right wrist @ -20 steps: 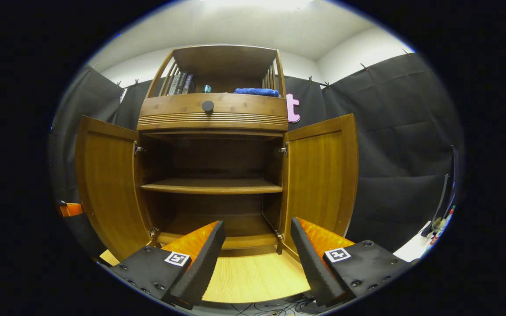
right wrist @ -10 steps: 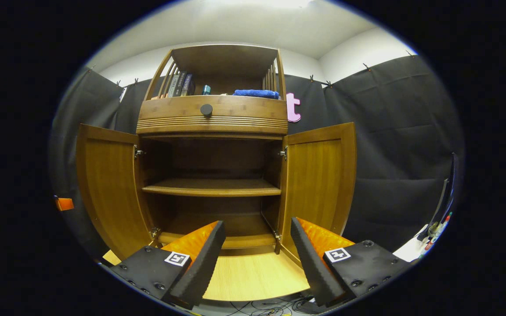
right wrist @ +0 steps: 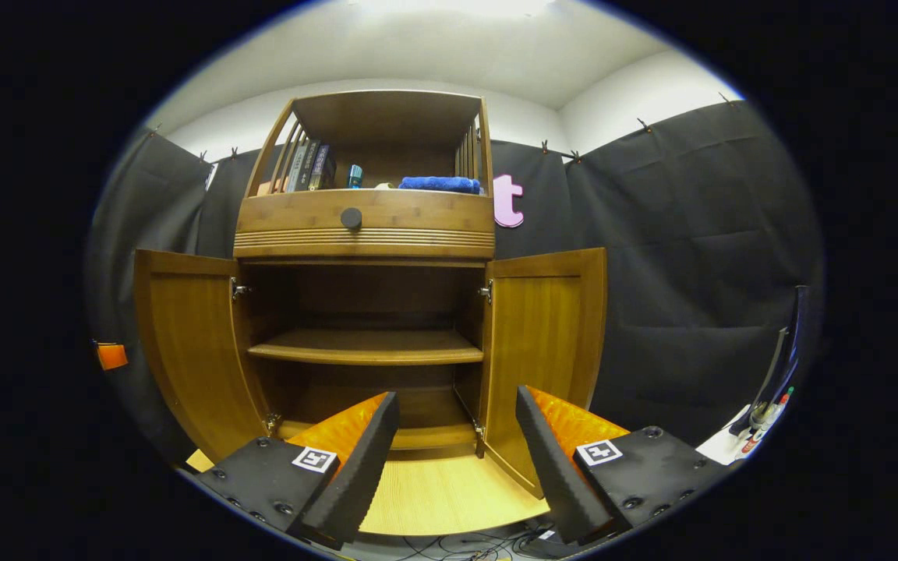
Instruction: Open the right door of the double-door shoe cabinet with the right hand, and open the left door with the left hand.
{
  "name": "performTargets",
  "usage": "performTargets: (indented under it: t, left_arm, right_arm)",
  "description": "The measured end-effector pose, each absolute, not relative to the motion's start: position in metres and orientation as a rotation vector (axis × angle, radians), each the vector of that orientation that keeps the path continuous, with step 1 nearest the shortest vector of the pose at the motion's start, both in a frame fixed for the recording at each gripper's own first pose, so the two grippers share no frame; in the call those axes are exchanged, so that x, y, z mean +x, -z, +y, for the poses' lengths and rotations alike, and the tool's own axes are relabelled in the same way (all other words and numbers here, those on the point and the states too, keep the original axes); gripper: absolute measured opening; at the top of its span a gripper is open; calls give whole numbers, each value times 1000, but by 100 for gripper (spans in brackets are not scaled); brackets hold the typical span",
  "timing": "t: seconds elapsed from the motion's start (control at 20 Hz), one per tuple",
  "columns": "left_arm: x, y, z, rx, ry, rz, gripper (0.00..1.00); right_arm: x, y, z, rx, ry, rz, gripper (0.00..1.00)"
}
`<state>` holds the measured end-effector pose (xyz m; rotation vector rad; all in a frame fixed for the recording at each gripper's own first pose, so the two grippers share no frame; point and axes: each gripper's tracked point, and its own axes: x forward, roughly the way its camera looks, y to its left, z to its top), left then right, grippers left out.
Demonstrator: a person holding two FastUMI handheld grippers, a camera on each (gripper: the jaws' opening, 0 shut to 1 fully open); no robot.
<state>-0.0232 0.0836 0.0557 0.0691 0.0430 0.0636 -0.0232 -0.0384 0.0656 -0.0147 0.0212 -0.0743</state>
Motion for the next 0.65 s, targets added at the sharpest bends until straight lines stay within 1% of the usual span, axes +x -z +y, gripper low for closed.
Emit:
performTargets:
  t: [0.05, 0.1, 0.15, 0.2, 0.25, 0.3, 0.35, 0.45, 0.5, 0.55, 0.6, 0.65]
  left_arm:
    - [-25, -60, 82, 66, -64, 38, 54]
    - [-25, -65, 81, 66, -68, 32, 49]
    - [-26, -69, 82, 68, -73, 27, 55]
    - [-28, -71, 83, 68, -78, 21, 58]
    - [-29, -75, 83, 67, -84, 15, 65]
    - [-29, -75, 84, 68, -90, 15, 72]
    - [-31, -75, 85, 73, -95, 16, 70]
    - [-32, -74, 87, 75, -98, 20, 70]
    - [-32, -73, 87, 74, -100, 24, 70]
    - [-32, -73, 86, 72, -99, 26, 75]
    - [-31, -71, 86, 67, -97, 29, 70]
    - [-31, -71, 85, 62, -94, 32, 71]
  right_arm:
    - [-24, -69, -39, -16, 73, 17, 96]
    - [-25, -72, -40, -15, 74, 13, 89]
    - [-26, -74, -41, -12, 74, 10, 89]
    - [-27, -75, -42, -10, 74, 7, 96]
    - [-27, -76, -42, -11, 75, 5, 89]
    - [-27, -76, -43, -11, 76, 4, 100]
    - [-29, -76, -43, -12, 77, 3, 100]
    - [-31, -76, -44, -16, 78, 2, 100]
    - [-32, -75, -44, -18, 78, 3, 97]
    - [-33, -75, -44, -19, 80, 3, 94]
    - [-35, -75, -45, -20, 82, 2, 92]
    - [-36, -75, -45, -22, 83, 1, 89]
